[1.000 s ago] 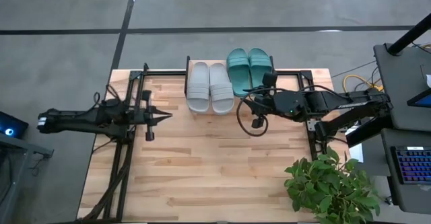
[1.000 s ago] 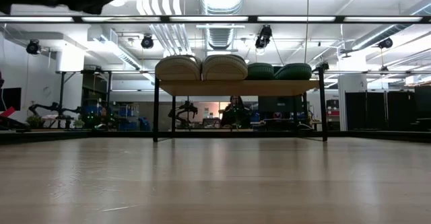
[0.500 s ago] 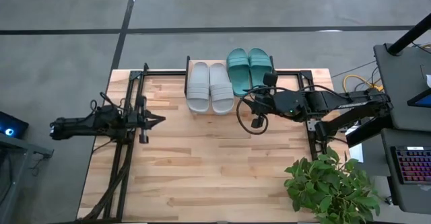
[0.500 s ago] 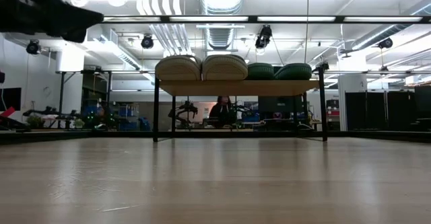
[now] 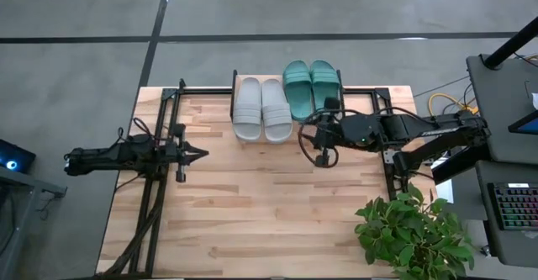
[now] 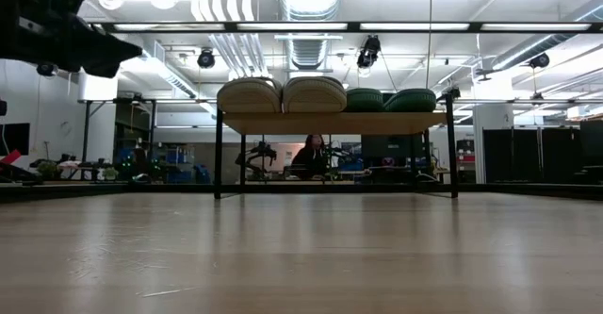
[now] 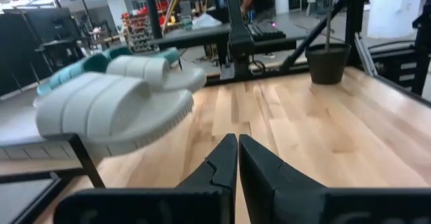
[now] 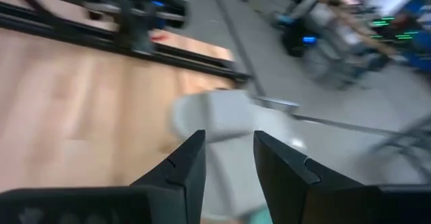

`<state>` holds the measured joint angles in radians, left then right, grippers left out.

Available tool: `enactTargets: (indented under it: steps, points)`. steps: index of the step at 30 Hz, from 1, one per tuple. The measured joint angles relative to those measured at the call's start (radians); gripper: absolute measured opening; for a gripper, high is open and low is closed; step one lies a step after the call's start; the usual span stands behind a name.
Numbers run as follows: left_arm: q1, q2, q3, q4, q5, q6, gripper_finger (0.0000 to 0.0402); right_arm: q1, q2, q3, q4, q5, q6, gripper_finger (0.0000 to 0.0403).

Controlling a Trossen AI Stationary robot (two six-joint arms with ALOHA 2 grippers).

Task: Pick and place slides into the shelf
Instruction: Return to Home Position

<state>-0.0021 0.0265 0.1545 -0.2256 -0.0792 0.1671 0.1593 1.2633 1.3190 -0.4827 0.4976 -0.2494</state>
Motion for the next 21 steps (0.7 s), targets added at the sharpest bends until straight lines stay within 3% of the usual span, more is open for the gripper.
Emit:
enactTargets:
  steps: [5,14,17,21]
  points:
    - [0.0,0.0,-0.027,0.017,0.0,0.0,0.0,0.006,0.0,-0.052,0.075,-0.162,0.033,0.0115]
    - [0.0,0.0,-0.045,0.039,0.015,0.001,0.0,0.007,0.0,-0.235,0.449,-0.381,0.005,0.0113]
    - [0.0,0.0,-0.044,0.078,0.042,0.001,0.0,0.006,0.0,-0.3,0.559,-0.403,0.006,0.0108]
    - [-0.001,0.0,-0.041,0.091,0.044,0.02,0.0,0.004,-0.018,-0.346,0.575,-0.401,-0.003,0.0099]
